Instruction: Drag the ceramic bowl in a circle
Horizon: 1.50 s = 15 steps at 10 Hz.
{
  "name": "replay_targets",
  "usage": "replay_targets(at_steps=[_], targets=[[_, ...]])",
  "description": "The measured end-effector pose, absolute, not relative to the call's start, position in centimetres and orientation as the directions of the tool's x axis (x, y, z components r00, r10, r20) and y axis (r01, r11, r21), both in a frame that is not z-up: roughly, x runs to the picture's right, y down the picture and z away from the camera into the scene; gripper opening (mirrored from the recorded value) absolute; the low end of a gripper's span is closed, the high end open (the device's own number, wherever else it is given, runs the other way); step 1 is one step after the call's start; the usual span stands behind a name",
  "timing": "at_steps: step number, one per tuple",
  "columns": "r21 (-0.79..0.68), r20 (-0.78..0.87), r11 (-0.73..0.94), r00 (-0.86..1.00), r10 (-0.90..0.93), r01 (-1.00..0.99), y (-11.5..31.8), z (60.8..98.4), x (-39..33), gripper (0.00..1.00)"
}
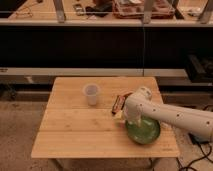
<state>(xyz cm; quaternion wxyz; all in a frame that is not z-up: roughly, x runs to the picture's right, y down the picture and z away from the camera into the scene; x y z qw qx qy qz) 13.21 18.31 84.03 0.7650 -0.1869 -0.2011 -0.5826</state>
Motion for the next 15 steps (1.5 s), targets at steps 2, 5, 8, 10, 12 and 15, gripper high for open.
replay_targets(at_steps=[2,5,8,10,12,15], targets=[[-0.049,0.512,0.252,0.241,-0.824,0.966,18.0,85.0,13.1,0.43],[-0.069,0.511,0.262,0.26,-0.819,0.963,18.0,86.6,12.6,0.15],[-0.085,0.524,0.283,0.285,-0.803,0.955,18.1,87.5,11.4,0.0],[-0.021,0.53,0.246,0.22,-0.819,0.969,17.7,86.3,7.2,0.0],[0.049,0.561,0.192,0.131,-0.818,0.98,19.4,84.5,3.1,0.0],[0.112,0.617,0.15,0.049,-0.785,0.982,23.0,82.8,-0.3,0.0]])
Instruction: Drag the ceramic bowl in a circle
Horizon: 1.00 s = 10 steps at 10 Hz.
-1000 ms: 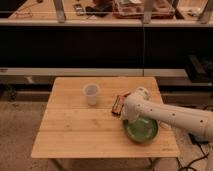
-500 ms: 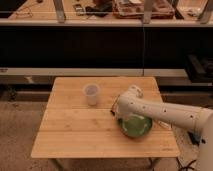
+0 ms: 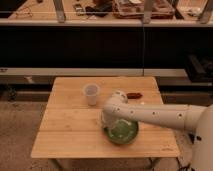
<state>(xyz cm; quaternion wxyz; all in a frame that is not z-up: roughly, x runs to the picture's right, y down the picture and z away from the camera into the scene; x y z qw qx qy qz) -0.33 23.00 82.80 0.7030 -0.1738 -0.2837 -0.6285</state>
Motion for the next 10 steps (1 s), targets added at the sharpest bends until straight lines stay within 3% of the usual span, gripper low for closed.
replay_targets(at_steps=[3,5,8,10], targets=[[0.091,0.667,0.149,0.051,-0.743,0.985,26.3,81.3,1.3,0.0],[0.023,0.652,0.183,0.124,-0.748,0.983,26.1,79.9,5.7,0.0],[-0.1,0.567,0.28,0.286,-0.772,0.955,23.0,78.7,13.0,0.0],[-0.149,0.519,0.347,0.372,-0.77,0.926,20.6,80.0,16.5,0.0]])
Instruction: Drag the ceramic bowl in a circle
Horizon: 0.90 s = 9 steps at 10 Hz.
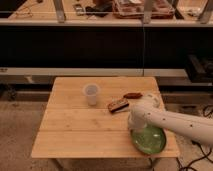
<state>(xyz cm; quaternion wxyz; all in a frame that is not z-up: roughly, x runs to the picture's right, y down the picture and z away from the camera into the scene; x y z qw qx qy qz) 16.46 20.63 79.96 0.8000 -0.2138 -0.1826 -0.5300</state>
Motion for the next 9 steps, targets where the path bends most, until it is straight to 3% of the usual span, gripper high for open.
replay_targets(at_steps=[5,9], targets=[[-0.111,0.512,0.386,0.386,-0.767,0.916,15.9,87.7,14.2,0.0],[0.061,0.554,0.264,0.188,-0.811,0.963,15.1,86.7,4.3,0.0]])
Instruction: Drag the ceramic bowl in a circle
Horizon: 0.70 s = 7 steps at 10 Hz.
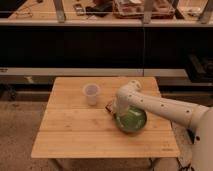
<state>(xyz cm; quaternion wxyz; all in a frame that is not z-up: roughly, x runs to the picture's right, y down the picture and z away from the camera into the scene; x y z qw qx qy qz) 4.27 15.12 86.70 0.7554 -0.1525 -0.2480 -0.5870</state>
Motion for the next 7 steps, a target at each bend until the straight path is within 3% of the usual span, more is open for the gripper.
replay_targets(at_steps=[4,7], targets=[[0.139,0.626,0.093,-0.015,-0.78,0.986,23.0,83.1,-0.6,0.0],[0.092,0.633,0.099,0.019,-0.774,0.991,25.6,80.6,1.6,0.0]])
